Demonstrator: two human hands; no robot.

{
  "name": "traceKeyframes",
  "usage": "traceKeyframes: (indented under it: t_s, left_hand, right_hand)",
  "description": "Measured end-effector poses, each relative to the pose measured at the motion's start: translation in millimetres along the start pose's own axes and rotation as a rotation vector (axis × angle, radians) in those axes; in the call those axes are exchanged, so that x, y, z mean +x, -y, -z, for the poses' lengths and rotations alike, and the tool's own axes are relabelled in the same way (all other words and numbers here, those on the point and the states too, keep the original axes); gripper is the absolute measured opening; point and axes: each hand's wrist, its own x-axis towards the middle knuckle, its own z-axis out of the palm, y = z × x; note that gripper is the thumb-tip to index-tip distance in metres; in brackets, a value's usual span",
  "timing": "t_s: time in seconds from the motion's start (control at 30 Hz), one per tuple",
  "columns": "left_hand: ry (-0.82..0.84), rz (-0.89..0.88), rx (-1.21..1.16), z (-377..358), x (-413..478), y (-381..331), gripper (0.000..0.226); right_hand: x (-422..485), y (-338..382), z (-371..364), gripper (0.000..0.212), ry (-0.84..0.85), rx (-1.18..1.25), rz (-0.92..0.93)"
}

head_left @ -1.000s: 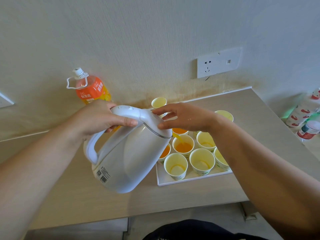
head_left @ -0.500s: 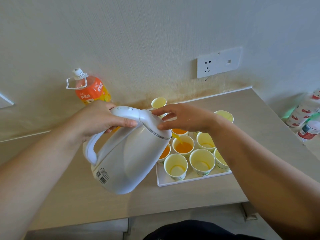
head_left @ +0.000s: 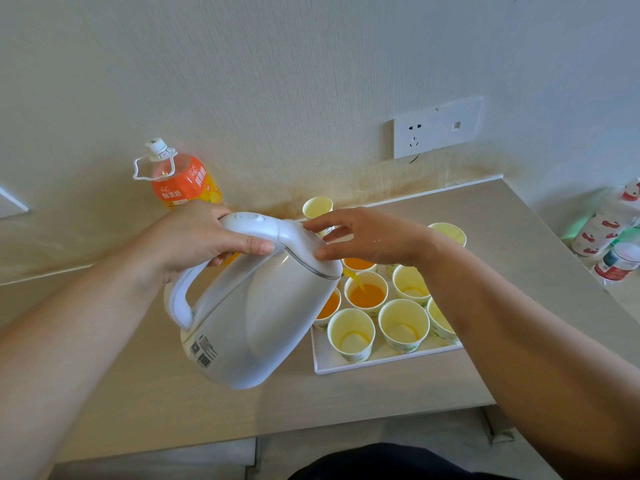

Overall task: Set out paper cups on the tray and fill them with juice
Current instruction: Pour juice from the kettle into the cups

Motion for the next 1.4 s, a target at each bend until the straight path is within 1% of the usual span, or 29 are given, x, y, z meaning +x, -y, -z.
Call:
traceKeyframes:
  t_s: [0.13, 0.47, 0.6, 1.4]
  left_hand:
    - [0.011, 0.006, 0.028, 2.0, -1.2, -2.3, 0.047]
    - [-0.009, 0.026, -0.009, -1.5, -4.7, -5.6, 0.039]
    - [0.004, 0.028, -0.001, 0.1, -6.9, -5.7, 0.045]
    - [0.008, 0.007, 0.038, 4.0, -6.6, -7.8, 0.048]
  right_hand:
    - [-1.6, 1.7, 1.0, 0.052, 0.003, 0.002, 0.002]
    - [-3.5, 2.5, 1.3, 0.051, 0.003, 0.002, 0.013]
    - [-4.5, 1.9, 1.3, 0.051, 0.005, 0.005, 0.007]
    - [-6.2, 4.8, 2.2, 0.050, 0.002, -0.007, 0.012]
